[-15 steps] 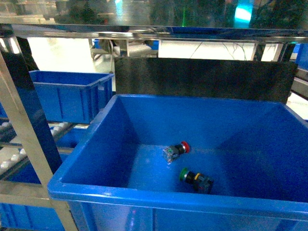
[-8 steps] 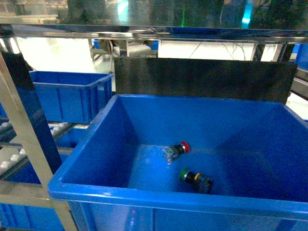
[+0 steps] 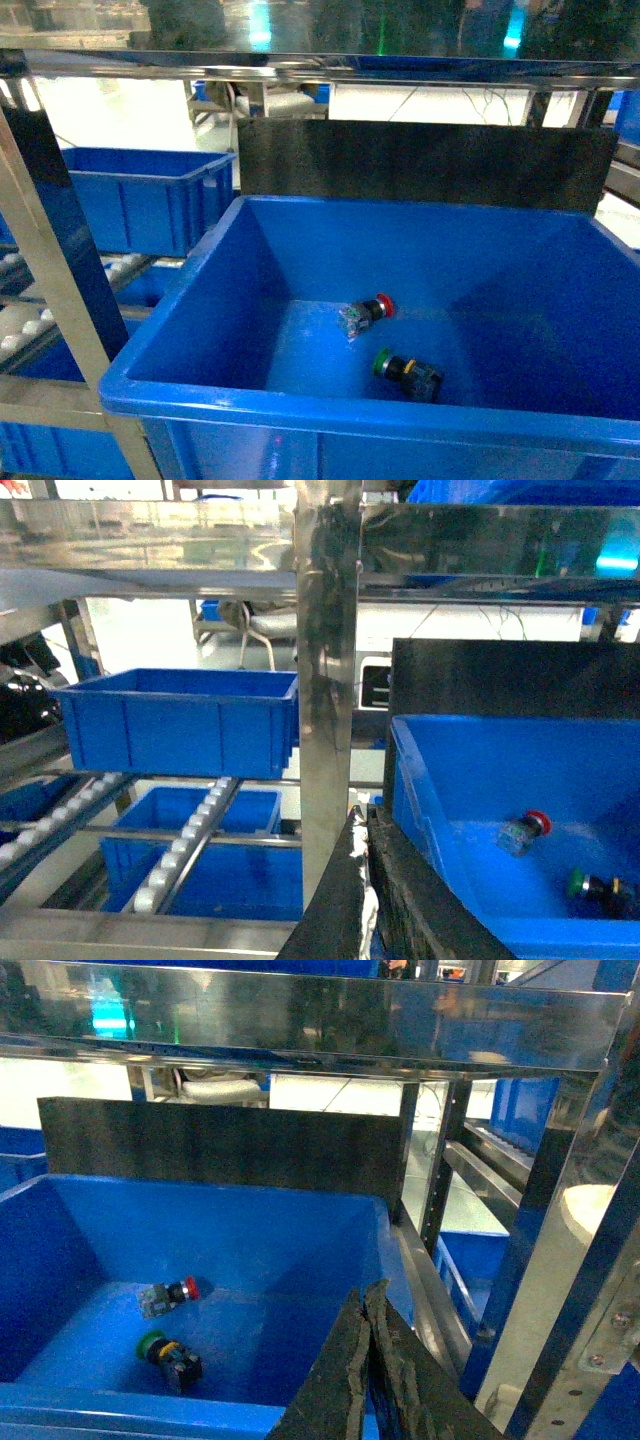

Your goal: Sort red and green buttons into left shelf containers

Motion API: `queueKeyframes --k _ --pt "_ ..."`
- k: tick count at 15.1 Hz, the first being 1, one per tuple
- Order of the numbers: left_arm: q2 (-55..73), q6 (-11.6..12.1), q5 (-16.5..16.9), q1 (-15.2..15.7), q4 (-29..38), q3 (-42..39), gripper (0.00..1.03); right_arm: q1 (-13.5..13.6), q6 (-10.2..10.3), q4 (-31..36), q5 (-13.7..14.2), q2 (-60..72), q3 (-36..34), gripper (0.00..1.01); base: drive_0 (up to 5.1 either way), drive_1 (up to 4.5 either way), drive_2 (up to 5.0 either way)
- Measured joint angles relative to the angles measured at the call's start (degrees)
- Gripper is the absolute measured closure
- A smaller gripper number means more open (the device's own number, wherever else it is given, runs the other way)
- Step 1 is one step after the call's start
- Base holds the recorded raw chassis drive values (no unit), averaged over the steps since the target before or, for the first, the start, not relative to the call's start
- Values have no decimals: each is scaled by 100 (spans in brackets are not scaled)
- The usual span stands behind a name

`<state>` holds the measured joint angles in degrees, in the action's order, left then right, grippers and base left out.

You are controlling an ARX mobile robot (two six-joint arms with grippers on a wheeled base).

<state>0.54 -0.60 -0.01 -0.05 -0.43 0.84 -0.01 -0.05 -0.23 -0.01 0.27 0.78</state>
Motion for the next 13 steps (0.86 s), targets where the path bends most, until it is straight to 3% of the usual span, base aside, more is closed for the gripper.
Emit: queueKeyframes --k 4,5,12,13 --pt "0 0 0 0 20 0 101 0 -2 -2 0 -2 0 99 0 0 0" --pt "0 -2 0 0 22 0 95 0 0 0 0 0 0 88 0 0 0" --pt "0 0 0 0 22 0 9 0 0 -2 0 0 0 2 0 0 0" --pt "0 0 0 0 20 0 3 0 2 -2 0 0 0 3 0 0 0"
